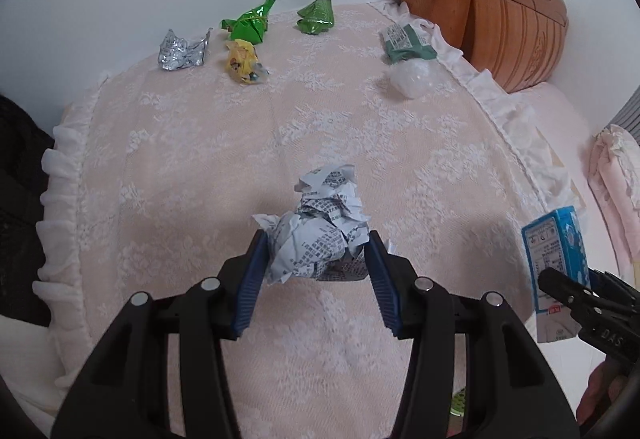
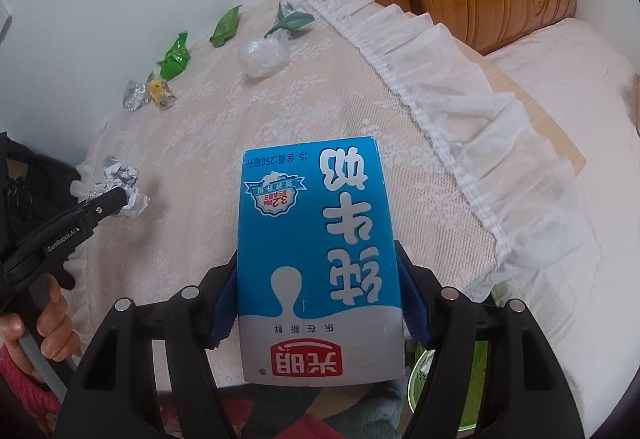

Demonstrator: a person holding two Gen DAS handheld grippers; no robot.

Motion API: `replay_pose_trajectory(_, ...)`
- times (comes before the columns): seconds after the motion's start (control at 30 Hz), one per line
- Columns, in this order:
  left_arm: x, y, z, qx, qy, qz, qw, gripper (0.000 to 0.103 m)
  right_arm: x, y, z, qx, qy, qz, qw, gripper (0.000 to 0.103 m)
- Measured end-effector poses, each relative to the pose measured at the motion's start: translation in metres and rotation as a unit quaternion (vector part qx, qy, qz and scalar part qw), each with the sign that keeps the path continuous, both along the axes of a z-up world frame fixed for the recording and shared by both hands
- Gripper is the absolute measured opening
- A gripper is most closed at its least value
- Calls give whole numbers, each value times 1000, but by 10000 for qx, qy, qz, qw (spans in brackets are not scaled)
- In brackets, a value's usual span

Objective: Collect trash
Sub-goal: 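Carry both items over the green wastebasket and open both grippers to drop them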

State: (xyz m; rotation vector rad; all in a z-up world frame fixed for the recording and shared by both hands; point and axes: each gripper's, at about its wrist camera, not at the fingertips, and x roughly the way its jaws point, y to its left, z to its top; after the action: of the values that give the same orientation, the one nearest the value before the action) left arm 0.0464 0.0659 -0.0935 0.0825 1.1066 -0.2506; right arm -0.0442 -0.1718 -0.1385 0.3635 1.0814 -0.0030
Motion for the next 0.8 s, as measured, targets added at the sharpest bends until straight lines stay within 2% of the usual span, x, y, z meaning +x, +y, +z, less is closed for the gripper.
replay_pose_trajectory(0.23, -54, -30, 0, -227, 191, -378, 9988, 49, -41, 4, -6, 17, 56, 160, 9999, 67)
replay_pose_trajectory(0.3, -60, -43, -1, -314, 277, -527, 9977, 49, -47, 3, -7, 22, 51, 165, 9998, 68)
replay_pose_trajectory(0.57, -86, -85, 5, -304, 169, -1139, 9929, 49, -63, -4, -5, -11, -10, 152, 9999, 68)
replay_pose_trajectory(0.8, -98, -107, 2, -276, 228, -1509, 9879, 49, -79, -24, -4, -23, -21, -157, 9999, 68)
